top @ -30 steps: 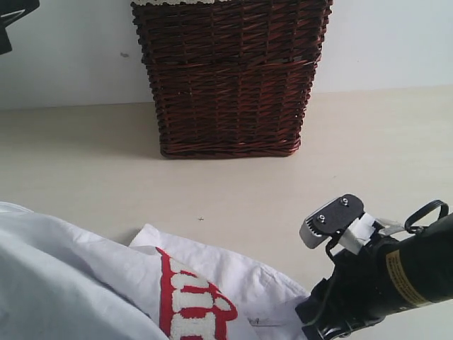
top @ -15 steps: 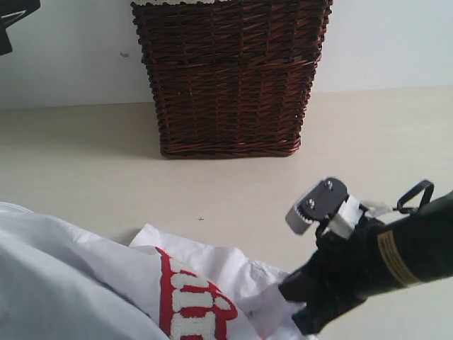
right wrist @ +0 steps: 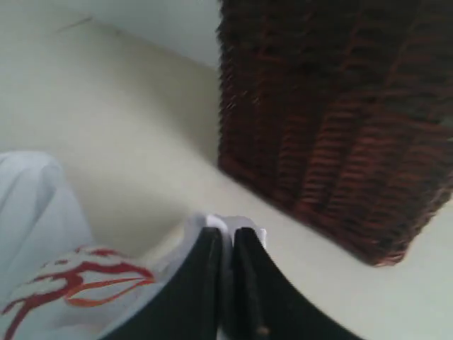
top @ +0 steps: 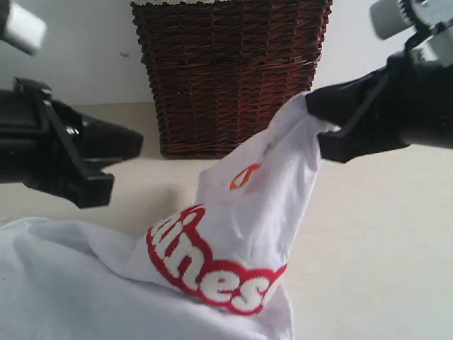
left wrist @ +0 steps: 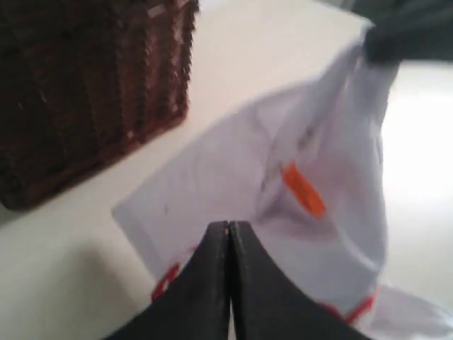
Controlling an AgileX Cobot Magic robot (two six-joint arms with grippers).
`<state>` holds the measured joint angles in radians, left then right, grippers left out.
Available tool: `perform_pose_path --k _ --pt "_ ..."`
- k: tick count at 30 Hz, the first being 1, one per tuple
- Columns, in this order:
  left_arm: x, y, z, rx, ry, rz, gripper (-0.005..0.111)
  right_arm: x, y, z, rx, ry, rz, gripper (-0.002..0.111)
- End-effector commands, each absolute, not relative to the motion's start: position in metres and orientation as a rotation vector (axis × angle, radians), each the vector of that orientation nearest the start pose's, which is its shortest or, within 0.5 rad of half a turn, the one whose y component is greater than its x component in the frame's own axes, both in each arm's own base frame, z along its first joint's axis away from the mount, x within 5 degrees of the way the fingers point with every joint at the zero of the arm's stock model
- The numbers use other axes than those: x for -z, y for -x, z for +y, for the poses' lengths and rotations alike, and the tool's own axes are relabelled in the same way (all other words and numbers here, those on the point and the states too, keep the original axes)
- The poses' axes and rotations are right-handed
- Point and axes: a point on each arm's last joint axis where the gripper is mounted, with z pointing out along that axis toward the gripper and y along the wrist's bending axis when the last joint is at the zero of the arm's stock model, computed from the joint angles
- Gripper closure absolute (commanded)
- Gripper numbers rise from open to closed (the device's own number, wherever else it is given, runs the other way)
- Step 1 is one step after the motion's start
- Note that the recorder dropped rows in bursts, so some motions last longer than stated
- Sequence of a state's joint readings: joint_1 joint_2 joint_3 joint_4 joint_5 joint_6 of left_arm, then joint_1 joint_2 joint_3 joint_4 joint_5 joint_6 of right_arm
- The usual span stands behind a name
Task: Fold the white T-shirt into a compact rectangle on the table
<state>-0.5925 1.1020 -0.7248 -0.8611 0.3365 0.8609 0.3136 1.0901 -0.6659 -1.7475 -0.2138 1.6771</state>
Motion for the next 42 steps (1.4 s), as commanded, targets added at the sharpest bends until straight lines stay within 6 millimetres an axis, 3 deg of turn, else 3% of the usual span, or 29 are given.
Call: perform_pose_path --k 1,4,8,17,23,27,31,36,39,42 --pt "-0.266 -0.190 -0.158 0.585 -0.886 2.102 0.107 -0.332 -0.194 0.071 -0.268 0.382 1.739 0.108" --pt "-0.248 -0.199 -0.163 0.565 -0.910 2.171 0.107 -0.344 -0.180 0.059 -0.228 0.283 1.675 0.108" --pt "-0.226 -0.206 -0.169 0.549 -0.968 2.242 0.107 -0.343 -0.170 0.050 -0.185 0.235 1.652 0.108" --pt "-0.177 -0.196 -0.187 0.640 -1.249 2.416 0.107 -0.286 -0.177 0.033 0.022 0.121 1.842 0.108" --pt "-0.148 -0.194 -0.192 0.637 -1.345 2.502 0.107 -0.260 -0.174 0.010 0.296 -0.068 2.131 0.107" --pt "-0.138 -0.192 -0.191 0.633 -1.397 2.539 0.107 -0.262 -0.174 0.010 0.303 -0.076 2.119 0.099" --pt "-0.129 -0.184 -0.187 0.645 -1.490 2.641 0.107 -0.266 -0.175 0.010 0.292 -0.081 2.077 0.083" --pt "-0.119 -0.190 -0.176 0.438 -1.374 2.791 0.107 -0.267 -0.177 0.015 0.213 -0.073 2.056 0.065" --pt "-0.107 -0.197 -0.168 0.231 -1.303 2.854 0.107 -0.268 -0.179 0.021 0.144 -0.029 2.039 0.062" --pt "-0.087 -0.197 -0.151 -0.026 -1.217 3.040 0.107 -0.268 -0.180 0.023 0.122 -0.016 2.034 0.062"
